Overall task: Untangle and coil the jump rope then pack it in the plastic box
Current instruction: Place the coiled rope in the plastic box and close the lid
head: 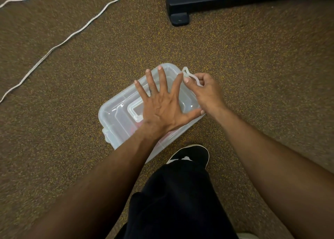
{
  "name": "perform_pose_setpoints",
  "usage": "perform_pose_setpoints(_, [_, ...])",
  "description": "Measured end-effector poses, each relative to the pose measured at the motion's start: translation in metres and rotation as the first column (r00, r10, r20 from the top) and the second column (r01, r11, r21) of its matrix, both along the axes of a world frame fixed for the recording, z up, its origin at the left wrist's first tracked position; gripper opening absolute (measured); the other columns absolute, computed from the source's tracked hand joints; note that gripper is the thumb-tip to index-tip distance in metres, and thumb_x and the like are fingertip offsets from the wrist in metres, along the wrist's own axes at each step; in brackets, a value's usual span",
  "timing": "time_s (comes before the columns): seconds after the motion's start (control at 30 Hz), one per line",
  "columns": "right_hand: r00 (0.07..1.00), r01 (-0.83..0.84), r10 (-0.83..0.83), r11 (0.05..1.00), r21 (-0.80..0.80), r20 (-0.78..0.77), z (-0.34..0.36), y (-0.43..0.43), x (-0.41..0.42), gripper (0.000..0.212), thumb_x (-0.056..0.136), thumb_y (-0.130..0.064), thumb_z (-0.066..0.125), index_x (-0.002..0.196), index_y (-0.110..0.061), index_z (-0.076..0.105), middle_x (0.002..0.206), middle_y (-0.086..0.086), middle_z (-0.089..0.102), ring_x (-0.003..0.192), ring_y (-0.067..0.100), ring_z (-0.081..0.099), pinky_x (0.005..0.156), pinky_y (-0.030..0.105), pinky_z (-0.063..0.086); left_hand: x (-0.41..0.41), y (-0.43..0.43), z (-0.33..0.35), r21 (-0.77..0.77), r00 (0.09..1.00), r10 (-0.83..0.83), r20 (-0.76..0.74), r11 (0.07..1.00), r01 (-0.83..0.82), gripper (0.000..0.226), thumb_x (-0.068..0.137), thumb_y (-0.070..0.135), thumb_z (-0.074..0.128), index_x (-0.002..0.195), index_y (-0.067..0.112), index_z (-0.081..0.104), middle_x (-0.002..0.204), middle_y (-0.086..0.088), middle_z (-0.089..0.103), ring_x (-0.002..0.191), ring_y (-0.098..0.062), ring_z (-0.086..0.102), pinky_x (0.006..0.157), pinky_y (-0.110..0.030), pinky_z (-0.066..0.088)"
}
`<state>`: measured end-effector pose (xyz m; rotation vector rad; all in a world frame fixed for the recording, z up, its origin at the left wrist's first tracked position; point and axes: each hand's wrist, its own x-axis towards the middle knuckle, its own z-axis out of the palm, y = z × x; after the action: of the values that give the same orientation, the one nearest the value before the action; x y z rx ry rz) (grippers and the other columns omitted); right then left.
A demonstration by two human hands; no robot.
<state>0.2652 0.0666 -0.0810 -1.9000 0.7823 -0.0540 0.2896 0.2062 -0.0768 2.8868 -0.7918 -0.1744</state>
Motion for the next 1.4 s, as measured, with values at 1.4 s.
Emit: perform_pose_setpoints(1.4, [0.849, -0.509, 0.494, 0.665, -0.546, -0.190, 0.058, 0.058, -0.056, 0.048, 0.100, -0.033, 0.051, 0.147, -0.023, 0.045, 0.159, 0.005, 0.035, 0.142, 0.029, 0.035, 0.112, 0.040, 0.030, -0.013, 0.072, 0.033, -0.349, 0.994, -0.011, -0.111, 0.937, -0.029, 0.074, 0.082, 0.046, 0.055, 0.149, 0.024, 0.033, 0.153, -0.013, 0.038, 0.141, -0.033, 0.033, 0.111, -0.053, 0.032])
